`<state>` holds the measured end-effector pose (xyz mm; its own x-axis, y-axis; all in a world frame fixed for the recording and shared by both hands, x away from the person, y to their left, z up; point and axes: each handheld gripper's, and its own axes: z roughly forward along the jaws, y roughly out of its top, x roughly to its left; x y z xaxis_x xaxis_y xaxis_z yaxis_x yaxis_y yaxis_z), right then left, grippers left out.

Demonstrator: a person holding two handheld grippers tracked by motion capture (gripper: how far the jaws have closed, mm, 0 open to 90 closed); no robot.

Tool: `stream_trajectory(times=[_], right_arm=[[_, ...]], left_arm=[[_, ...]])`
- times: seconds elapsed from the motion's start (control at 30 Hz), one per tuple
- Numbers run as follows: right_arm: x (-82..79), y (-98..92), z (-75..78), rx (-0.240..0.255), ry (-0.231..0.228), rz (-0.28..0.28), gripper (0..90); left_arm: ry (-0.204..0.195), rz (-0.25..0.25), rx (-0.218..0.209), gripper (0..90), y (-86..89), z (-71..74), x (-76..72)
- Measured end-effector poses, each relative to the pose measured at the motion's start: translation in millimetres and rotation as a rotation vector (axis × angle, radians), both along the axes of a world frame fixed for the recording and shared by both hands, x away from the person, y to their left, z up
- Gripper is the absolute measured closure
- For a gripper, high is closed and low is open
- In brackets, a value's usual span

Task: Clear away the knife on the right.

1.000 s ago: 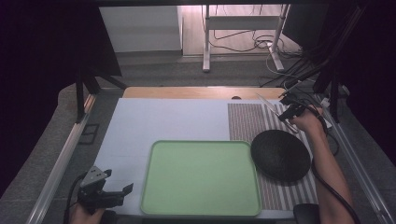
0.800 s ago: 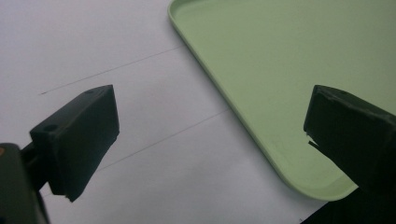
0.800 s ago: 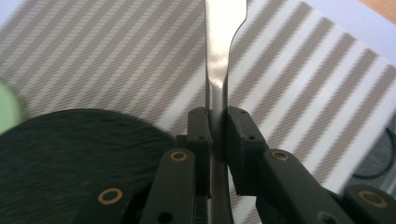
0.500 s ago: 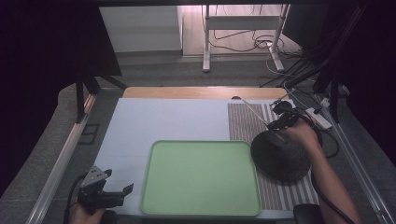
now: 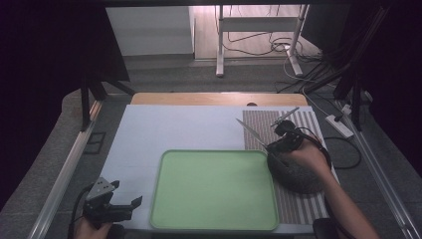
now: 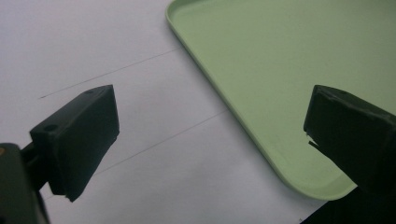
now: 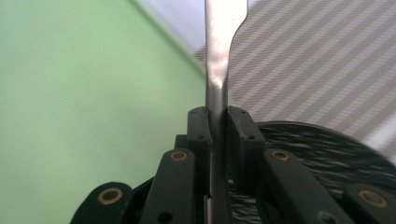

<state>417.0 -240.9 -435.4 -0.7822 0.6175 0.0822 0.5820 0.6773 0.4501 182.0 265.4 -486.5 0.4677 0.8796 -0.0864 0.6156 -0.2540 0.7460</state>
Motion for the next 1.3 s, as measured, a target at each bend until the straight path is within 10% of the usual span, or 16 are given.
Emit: stream_trajectory(times=[0.87, 1.1, 1.3], right_arm=[[-94.1, 59.0, -38.9, -0.035, 0.112, 0.168, 80.0], [-111.6, 72.3, -57.8, -0.139, 0.125, 0.212, 79.5], [-107.9, 72.8, -46.8, -0.051, 0.093, 0.221, 68.6]], left_arm=[[-0.001, -0.001, -0.007, 4.0, 0.5, 0.2, 0.1], [0.000, -0.003, -0.006, 4.0, 0.4, 0.2, 0.1], [0.003, -0.002, -0.005, 4.1, 0.0, -0.1, 0.7]])
